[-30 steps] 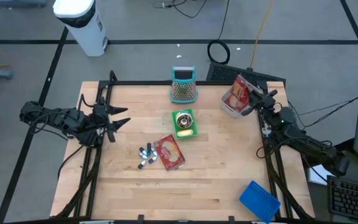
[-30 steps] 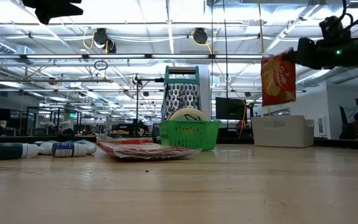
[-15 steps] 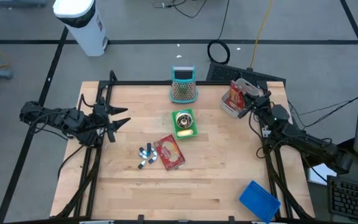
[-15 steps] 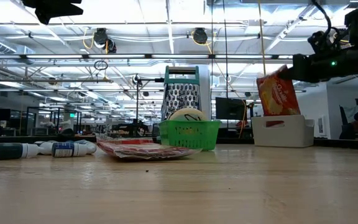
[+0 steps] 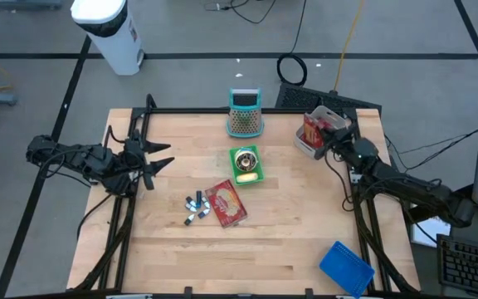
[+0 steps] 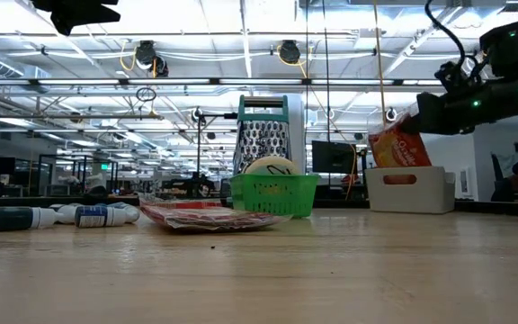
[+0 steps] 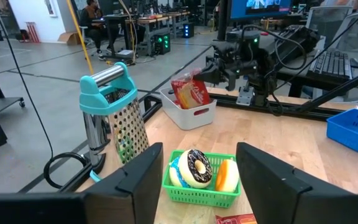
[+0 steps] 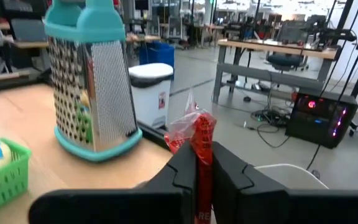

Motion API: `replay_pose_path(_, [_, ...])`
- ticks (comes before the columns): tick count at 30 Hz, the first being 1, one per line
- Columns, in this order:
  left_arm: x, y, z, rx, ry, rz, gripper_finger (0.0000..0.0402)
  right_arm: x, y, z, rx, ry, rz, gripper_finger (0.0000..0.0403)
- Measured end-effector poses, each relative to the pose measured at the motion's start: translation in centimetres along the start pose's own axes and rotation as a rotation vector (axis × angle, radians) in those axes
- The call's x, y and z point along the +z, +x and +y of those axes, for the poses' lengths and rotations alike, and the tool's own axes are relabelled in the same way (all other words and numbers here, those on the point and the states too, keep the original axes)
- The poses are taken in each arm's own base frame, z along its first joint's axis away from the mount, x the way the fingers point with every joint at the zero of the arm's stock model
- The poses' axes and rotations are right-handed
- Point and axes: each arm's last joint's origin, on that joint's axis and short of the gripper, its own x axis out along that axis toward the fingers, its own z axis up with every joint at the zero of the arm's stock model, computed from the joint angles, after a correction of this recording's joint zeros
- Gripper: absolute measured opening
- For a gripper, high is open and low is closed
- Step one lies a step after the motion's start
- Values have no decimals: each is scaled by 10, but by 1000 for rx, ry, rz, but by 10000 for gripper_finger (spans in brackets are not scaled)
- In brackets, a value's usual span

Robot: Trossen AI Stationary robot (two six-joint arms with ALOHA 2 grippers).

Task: Pick & Place Food Item
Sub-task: Put the bottom red popcorn bag into the gray bin

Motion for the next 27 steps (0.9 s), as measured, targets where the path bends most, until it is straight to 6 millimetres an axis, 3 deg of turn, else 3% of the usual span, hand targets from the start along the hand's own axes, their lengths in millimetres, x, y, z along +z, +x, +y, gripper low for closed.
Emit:
replay_pose_path(10, [0, 0, 0, 0, 0, -1, 205, -5, 3, 1, -4, -21, 50, 32])
replay_pose_path(20, [0, 0, 0, 0, 0, 0, 204, -6, 3, -2, -85, -40, 64, 82])
replay_pose_path(27, [0, 0, 0, 0, 0, 0, 198, -6, 3, -2, -105, -107, 67, 138])
